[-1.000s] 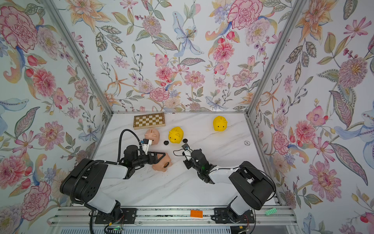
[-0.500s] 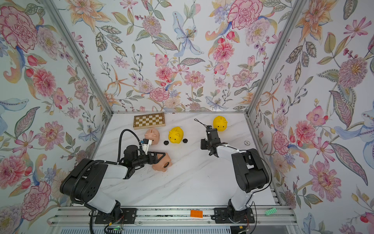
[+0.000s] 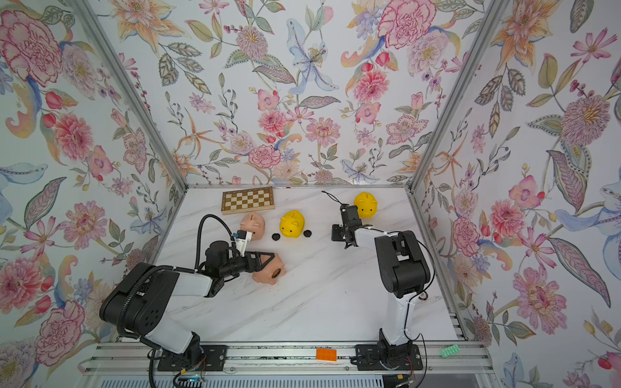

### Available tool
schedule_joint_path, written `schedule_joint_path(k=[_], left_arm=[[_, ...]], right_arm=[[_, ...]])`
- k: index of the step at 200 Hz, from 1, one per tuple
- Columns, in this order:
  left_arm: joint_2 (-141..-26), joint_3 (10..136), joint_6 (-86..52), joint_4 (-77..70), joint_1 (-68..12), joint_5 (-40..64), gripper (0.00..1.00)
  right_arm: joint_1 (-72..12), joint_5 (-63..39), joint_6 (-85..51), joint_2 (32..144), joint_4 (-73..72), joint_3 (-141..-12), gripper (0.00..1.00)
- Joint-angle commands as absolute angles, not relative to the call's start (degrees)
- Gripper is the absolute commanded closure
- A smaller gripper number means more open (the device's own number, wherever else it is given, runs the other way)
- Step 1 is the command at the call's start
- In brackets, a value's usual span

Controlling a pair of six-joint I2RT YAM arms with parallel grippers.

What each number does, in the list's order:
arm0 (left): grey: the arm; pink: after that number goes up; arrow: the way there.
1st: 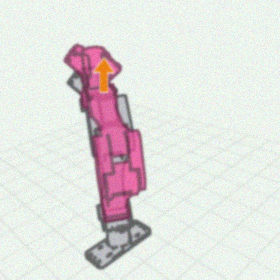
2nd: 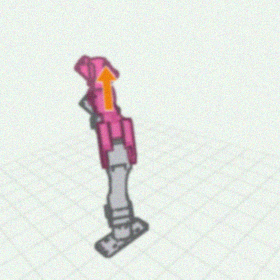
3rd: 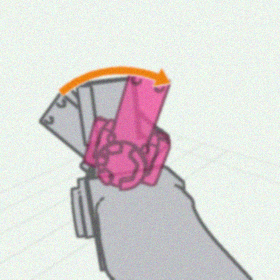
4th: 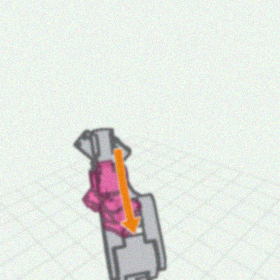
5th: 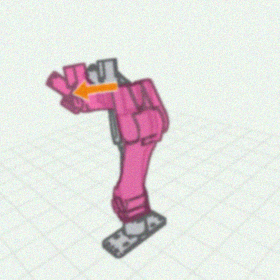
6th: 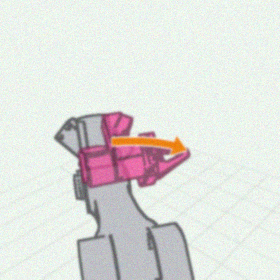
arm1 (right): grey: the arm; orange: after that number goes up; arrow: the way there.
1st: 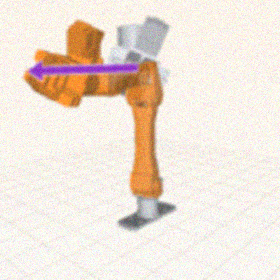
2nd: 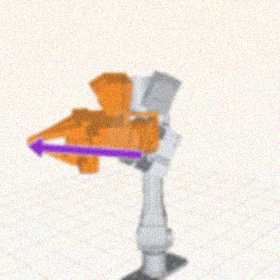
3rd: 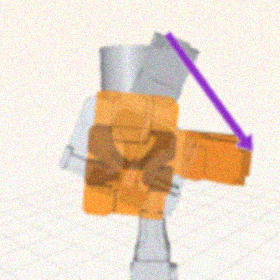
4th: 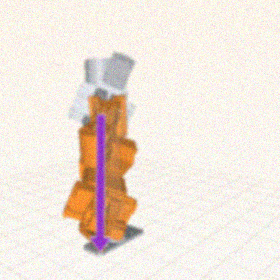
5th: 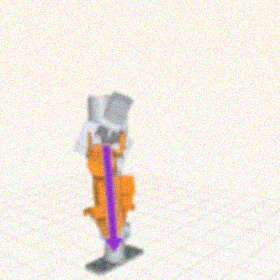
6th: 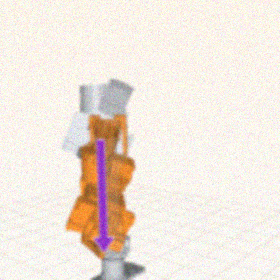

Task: Open piggy banks
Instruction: Place the lid at the center of the board.

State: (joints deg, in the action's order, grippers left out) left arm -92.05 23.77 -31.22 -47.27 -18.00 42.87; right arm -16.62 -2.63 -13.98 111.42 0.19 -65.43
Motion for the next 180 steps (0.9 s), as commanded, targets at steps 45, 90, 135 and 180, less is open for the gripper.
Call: schedule_joint_path(k=[45, 90, 135, 180], left_arm=[[-95.17, 20.83, -30.52, -39.99, -17.7, 41.21, 0.1], [-95.0, 20.57, -30.74, -40.69, -17.67, 41.63, 0.1], [-94.75, 20.14, -30.99, -41.13, -17.58, 41.66, 0.1], [-94.83, 20.13, -31.16, -41.62, -17.49, 41.84, 0.1]], right_arm=[[-16.99, -2.05, -12.4, 116.56, 6.7, -71.91, 0.97], [-18.07, -2.15, -10.52, 116.2, 8.17, -73.95, 0.87], [-20.01, -2.0, -8.68, 112.54, 8.18, -73.78, 0.66], [-23.77, -0.57, -8.96, 100.67, 2.63, -65.12, 0.42]])
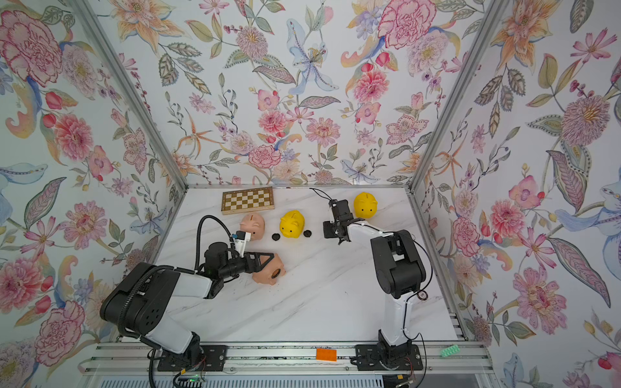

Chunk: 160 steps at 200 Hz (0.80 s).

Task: Open piggy banks
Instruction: Place the lid at the center of the board, then pick up the piggy bank from the center of the board.

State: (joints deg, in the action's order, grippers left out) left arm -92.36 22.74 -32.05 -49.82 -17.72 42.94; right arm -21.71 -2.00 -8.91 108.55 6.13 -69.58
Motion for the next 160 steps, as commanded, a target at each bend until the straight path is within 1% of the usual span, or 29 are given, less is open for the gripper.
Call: schedule_joint_path(k=[1, 16, 50, 62, 75, 84, 107, 124, 160], left_arm=[[-94.83, 20.13, -31.18, -41.59, -17.49, 41.84, 0.1], [-94.66, 19.96, -31.17, -41.75, -17.47, 41.66, 0.11], [-93.82, 19.78, -30.75, -40.48, -17.32, 40.33, 0.1], [-93.56, 19.78, -30.4, -39.63, -17.27, 39.35, 0.11], [-93.47, 19.78, -30.34, -39.38, -17.19, 38.81, 0.11], [-93.52, 19.86, -30.36, -39.2, -17.24, 38.85, 0.11], [-93.51, 20.08, -30.19, -38.7, -17.14, 38.32, 0.1], [-93.53, 20.13, -30.21, -38.08, -17.05, 37.93, 0.11], [-93.52, 20.21, -30.39, -37.79, -16.73, 37.88, 0.1]], right_arm=[[-23.88, -0.59, -8.96, 100.26, 2.37, -64.82, 0.42], [-25.62, -0.81, -10.4, 94.74, -0.57, -60.33, 0.36], [-29.28, -9.86, -18.72, 84.08, -2.26, -52.13, 0.35], [-31.09, -14.25, -22.07, 80.79, -5.84, -47.37, 0.34], [-35.65, -19.01, -25.53, 78.13, -11.66, -42.28, 0.32], [-38.2, -20.4, -28.21, 77.04, -15.55, -39.42, 0.31], [-43.4, -22.44, -37.74, 77.18, -26.68, -33.07, 0.31], [-46.48, -23.59, -44.38, 79.02, -37.16, -29.08, 0.28], [-52.5, -21.91, -49.42, 85.84, -49.02, -28.27, 0.26]])
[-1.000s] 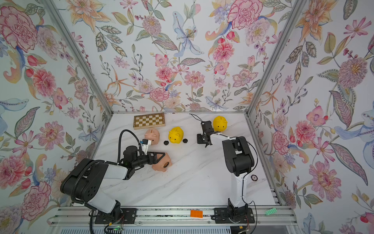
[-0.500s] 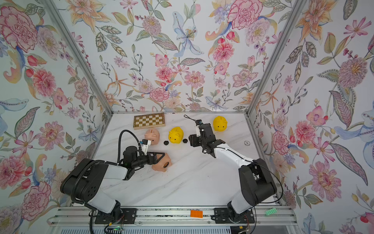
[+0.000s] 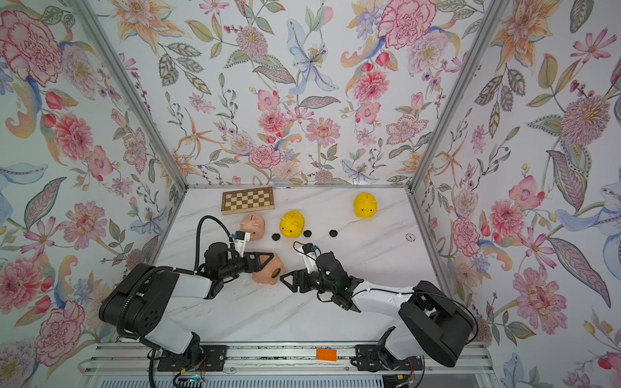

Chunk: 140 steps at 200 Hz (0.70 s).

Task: Open piggy banks
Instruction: Pick up the piggy bank from the center of the board.

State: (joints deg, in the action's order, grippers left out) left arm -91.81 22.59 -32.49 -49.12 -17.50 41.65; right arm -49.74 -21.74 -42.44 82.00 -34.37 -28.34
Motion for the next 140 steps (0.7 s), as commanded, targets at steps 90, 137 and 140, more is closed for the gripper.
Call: schedule_joint_path(k=[90, 137, 140], left_arm=[[-93.34, 19.86, -30.77, -37.88, -15.9, 38.41, 0.1], [-93.39, 20.04, -30.94, -37.88, -15.7, 38.76, 0.1], [-93.42, 19.96, -30.94, -37.88, -15.61, 38.76, 0.1]], right_arm=[[-53.49, -21.45, -57.12, 103.06, -67.55, -32.09, 0.25], [-53.18, -20.59, -57.17, 105.91, -68.85, -33.38, 0.25], [-53.13, -20.53, -57.2, 106.15, -68.83, -33.44, 0.25]])
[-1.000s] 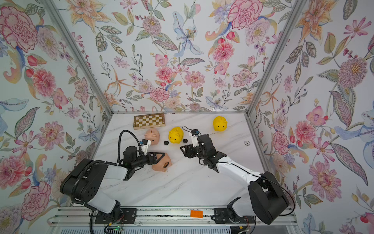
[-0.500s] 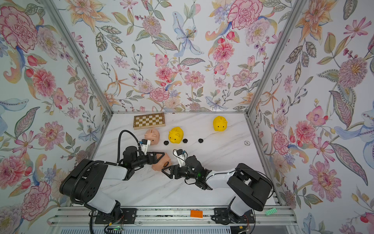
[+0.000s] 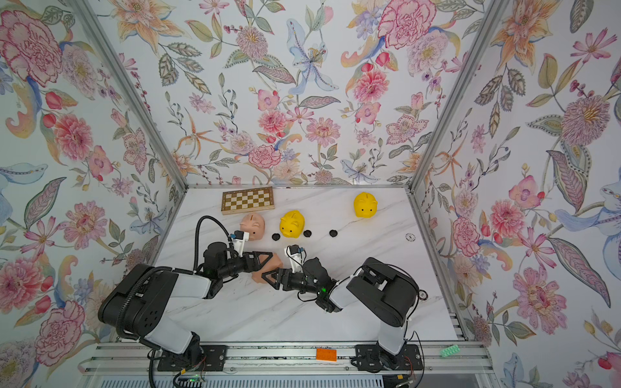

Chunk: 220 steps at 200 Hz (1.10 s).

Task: Open piggy banks
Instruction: Pick up the piggy bank from the center of the board.

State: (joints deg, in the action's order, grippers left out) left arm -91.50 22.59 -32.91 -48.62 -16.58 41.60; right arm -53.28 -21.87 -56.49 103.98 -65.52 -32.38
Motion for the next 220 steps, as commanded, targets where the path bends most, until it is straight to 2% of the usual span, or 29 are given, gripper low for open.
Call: schedule_joint_path(k=[1, 60, 85, 220], left_arm=[[-93.43, 19.96, -30.94, -37.92, -15.58, 38.76, 0.1], [-92.82, 19.69, -31.17, -38.41, -15.44, 39.07, 0.09], [-91.9, 19.95, -31.45, -37.46, -14.81, 38.85, 0.01], [-82.24, 19.16, -35.34, -34.6, -5.87, 43.58, 0.01]], right_arm=[[-53.06, -20.5, -57.21, 106.21, -68.78, -33.46, 0.25], [-51.89, -21.4, -59.75, 112.09, -71.1, -37.03, 0.25], [-51.83, -20.07, -59.97, 113.1, -71.17, -37.2, 0.25], [-51.24, -22.46, -60.71, 116.58, -75.81, -36.78, 0.25]])
